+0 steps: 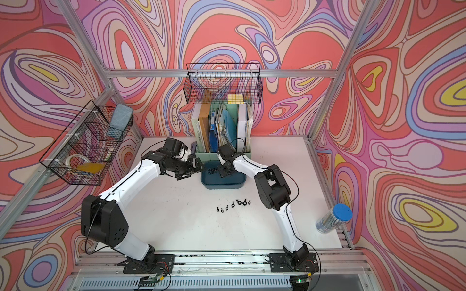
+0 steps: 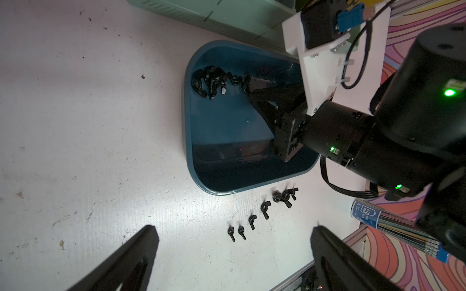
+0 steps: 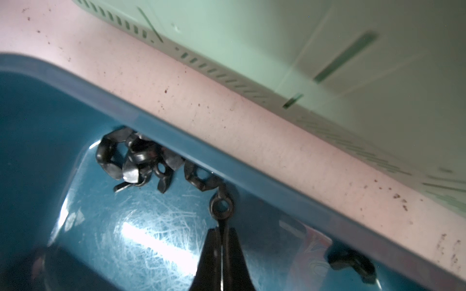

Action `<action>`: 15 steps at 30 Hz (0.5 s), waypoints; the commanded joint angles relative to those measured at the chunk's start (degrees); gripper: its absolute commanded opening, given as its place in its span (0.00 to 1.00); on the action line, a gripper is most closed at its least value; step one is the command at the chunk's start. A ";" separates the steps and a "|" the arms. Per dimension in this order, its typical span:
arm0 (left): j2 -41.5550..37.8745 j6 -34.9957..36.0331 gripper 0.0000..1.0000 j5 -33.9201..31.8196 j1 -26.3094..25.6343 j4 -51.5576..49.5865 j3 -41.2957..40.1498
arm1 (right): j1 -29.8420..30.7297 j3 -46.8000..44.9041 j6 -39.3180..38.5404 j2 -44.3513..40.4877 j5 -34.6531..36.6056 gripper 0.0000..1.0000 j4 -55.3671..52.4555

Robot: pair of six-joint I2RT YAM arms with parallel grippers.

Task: Take out the wing nut from the storage box
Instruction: Pick up the wing nut from the storage box, then place the wing nut at the center of the board.

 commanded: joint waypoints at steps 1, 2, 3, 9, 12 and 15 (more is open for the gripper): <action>-2.15 1.39 0.99 0.15 0.30 -0.24 -0.55 | 0.16 -1.09 1.60 -3.10 0.93 0.00 -0.28; -2.27 1.48 0.99 0.34 0.23 -0.12 -0.65 | 0.16 -1.63 2.00 -4.19 0.99 0.00 -0.32; -2.37 1.50 0.99 0.50 0.31 0.05 -0.82 | 0.12 -2.43 2.47 -5.25 0.98 0.00 -0.32; -3.16 1.60 0.99 1.62 0.26 2.24 -1.94 | 0.15 -8.42 5.41 -13.06 2.51 0.00 -0.97; -3.19 1.53 0.99 2.28 0.26 3.16 -2.31 | 0.16 -12.09 6.95 -17.80 3.73 0.00 -1.46; -3.20 1.24 0.99 2.72 0.25 4.18 -2.48 | 0.16 -15.90 8.63 -23.10 5.58 0.00 -2.65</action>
